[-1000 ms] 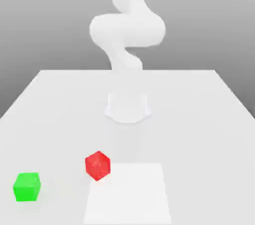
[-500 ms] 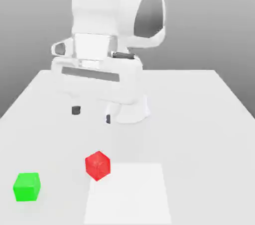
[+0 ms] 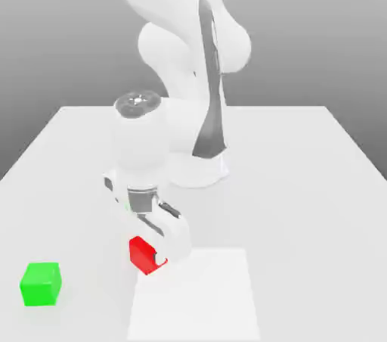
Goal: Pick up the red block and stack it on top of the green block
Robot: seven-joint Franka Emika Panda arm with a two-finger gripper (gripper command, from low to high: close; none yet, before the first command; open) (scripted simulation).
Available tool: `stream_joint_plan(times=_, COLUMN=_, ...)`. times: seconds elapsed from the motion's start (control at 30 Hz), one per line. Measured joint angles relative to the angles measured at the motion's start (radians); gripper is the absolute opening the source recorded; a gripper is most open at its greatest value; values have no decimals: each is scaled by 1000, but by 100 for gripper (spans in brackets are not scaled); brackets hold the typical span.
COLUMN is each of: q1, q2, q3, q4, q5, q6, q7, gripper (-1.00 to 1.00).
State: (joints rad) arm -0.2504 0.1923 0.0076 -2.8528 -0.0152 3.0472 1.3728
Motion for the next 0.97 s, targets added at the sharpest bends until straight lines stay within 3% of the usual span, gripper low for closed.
stream_joint_plan(times=0.1, q1=-2, q2=-23, q3=2, q4=-3, q5=2, q6=-21, q7=-1, gripper=-100)
stream_joint_plan(times=0.33, q1=-16, q2=-239, q3=2, q4=-18, q5=20, q6=-222, q7=-16, gripper=-100)
stream_joint_plan(times=0.67, q1=-207, q2=-104, q3=-96, q4=322, q5=40, q6=-427, q7=-65, gripper=-100)
stream_joint_plan(times=0.83, q1=-232, q2=49, q3=-94, q4=380, q5=66, q6=-334, q7=-89, gripper=-100)
stream_joint_plan(times=0.87, q1=-233, q2=77, q3=-91, q4=382, q5=73, q6=-307, q7=-94, gripper=100)
stream_joint_plan(times=0.97, q1=-233, q2=77, q3=-91, q4=382, q5=73, q6=-307, q7=-94, gripper=100)
